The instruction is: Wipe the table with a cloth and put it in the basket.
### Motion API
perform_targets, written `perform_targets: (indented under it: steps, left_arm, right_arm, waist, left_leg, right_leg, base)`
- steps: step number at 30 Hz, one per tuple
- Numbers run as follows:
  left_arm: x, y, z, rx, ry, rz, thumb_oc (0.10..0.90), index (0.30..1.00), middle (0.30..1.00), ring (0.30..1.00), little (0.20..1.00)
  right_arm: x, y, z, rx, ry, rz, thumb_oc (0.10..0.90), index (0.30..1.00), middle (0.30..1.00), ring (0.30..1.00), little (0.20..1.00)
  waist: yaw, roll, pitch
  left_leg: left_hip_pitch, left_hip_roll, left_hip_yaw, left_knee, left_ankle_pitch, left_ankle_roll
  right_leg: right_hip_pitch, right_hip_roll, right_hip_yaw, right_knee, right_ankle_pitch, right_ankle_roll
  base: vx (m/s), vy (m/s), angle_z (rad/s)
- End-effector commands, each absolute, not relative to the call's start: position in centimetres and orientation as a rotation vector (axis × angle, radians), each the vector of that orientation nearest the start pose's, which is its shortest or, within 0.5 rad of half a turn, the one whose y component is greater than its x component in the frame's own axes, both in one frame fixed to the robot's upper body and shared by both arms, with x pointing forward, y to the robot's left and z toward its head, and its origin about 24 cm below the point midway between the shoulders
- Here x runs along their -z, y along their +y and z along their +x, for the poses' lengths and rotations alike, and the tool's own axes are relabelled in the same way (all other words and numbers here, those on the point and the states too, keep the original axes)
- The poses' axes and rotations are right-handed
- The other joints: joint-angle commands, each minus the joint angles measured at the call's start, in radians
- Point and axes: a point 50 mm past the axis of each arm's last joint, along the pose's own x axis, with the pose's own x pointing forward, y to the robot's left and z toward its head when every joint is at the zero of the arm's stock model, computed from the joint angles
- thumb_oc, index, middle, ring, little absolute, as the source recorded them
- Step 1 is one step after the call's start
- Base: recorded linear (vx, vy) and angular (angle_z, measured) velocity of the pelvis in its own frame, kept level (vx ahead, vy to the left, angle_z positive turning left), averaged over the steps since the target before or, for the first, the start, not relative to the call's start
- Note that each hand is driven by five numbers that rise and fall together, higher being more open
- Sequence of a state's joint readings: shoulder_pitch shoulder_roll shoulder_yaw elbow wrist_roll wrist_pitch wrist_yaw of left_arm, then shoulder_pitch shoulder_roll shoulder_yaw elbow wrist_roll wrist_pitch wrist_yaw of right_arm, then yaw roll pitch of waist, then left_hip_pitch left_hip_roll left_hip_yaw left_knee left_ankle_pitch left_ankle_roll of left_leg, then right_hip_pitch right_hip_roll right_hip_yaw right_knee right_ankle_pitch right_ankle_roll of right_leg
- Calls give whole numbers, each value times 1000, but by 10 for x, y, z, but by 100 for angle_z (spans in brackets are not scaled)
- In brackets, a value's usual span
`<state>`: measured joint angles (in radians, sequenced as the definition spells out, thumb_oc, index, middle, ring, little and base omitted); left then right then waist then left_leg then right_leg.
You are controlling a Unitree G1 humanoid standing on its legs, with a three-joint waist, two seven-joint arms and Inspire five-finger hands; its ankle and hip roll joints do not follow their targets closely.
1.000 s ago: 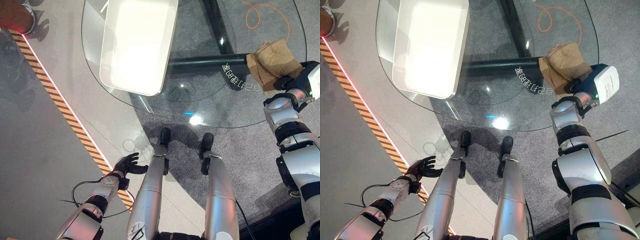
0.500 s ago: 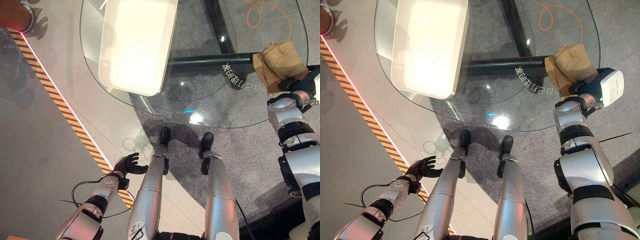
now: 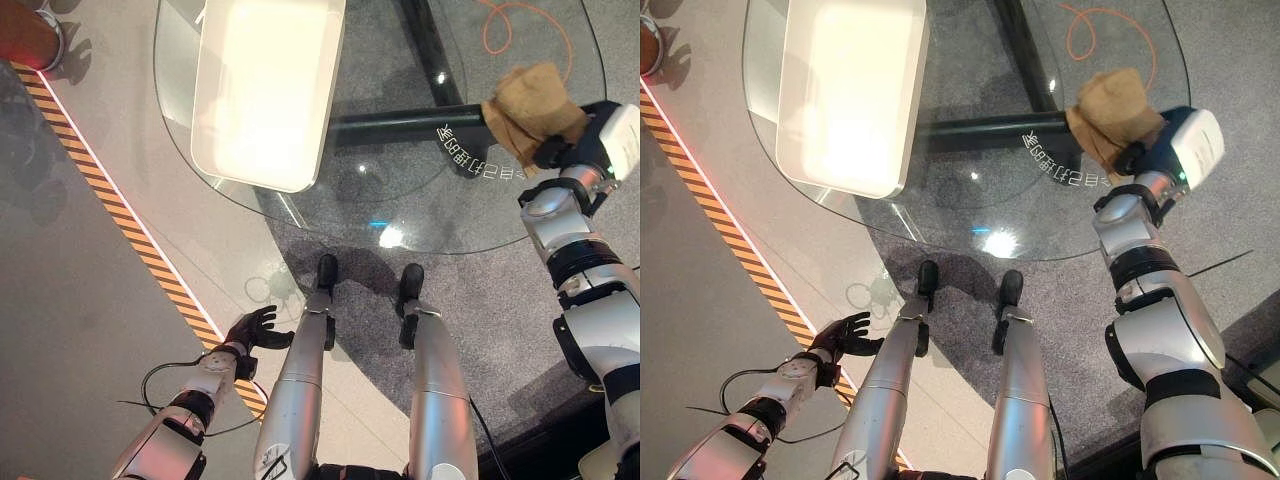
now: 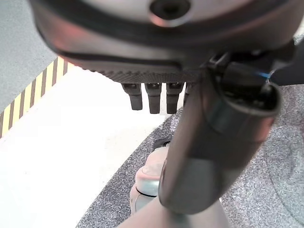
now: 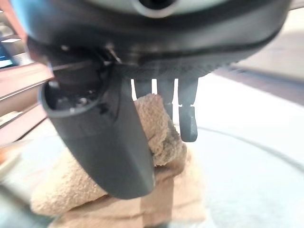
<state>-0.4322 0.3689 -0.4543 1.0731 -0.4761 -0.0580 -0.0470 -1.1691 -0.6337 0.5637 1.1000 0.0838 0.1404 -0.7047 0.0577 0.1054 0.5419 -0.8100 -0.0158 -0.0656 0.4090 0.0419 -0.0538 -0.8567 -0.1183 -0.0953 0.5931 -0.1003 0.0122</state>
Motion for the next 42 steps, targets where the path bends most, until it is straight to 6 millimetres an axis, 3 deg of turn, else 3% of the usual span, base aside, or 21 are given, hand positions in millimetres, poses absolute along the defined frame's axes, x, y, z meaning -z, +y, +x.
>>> perform_targets:
  steps: [1, 6, 17, 24, 25, 42]
  left_arm:
    - [83, 221, 254, 43, 710, 177, 800, 900, 900, 900, 900]
    - [84, 216, 254, 53, 705, 175, 800, 900, 900, 900, 900]
    - [85, 204, 254, 74, 687, 168, 800, 900, 900, 900, 900]
    - [84, 200, 257, 74, 678, 155, 800, 900, 900, 900, 900]
    - [80, 197, 262, 67, 661, 137, 800, 900, 900, 900, 900]
    - [71, 199, 272, -29, 595, -13, 800, 900, 900, 900, 900]
  right_arm:
    - [-281, -226, 405, 668, -464, -982, 100, 300, 300, 300, 200]
    - [-278, -195, 409, 545, -505, -1041, 100, 300, 300, 300, 200]
    - [-246, -130, 409, 233, -544, -1143, 100, 300, 300, 300, 200]
    - [-223, -108, 405, 109, -522, -1155, 100, 300, 300, 300, 200]
    - [-219, -102, 404, 85, -520, -1154, 100, 300, 300, 300, 200]
    - [-182, -86, 395, -36, -483, -1163, 100, 300, 300, 300, 200]
  waist:
    - [46, 20, -22]
    - [54, 28, -22]
    - [60, 33, -22]
    - [57, 33, -22]
    - [56, 33, -22]
    - [45, 26, -22]
  left_leg:
    - [49, -31, 57, 50, -93, 54]
    - [48, -36, 58, 48, -87, 52]
    - [46, -42, 64, 37, -76, 51]
    - [47, -43, 68, 33, -71, 51]
    - [22, -42, 70, 22, -39, 55]
    - [22, -38, 74, 13, -30, 55]
  right_leg:
    - [56, 31, -36, -9, -31, -11]
    - [54, 28, -41, -8, -32, -15]
    - [50, 25, -48, -19, -25, -18]
    - [50, 26, -46, -24, -21, -19]
    - [29, 28, -52, -42, 12, -26]
    - [27, 27, -55, -46, 16, -24]
  base:
    - [0, 0, 0]
    - [-3, 4, 1]
    - [-2, 3, 1]
    - [-9, 1, 0]
    - [-61, 5, 1]
    - [-4, 0, 0]
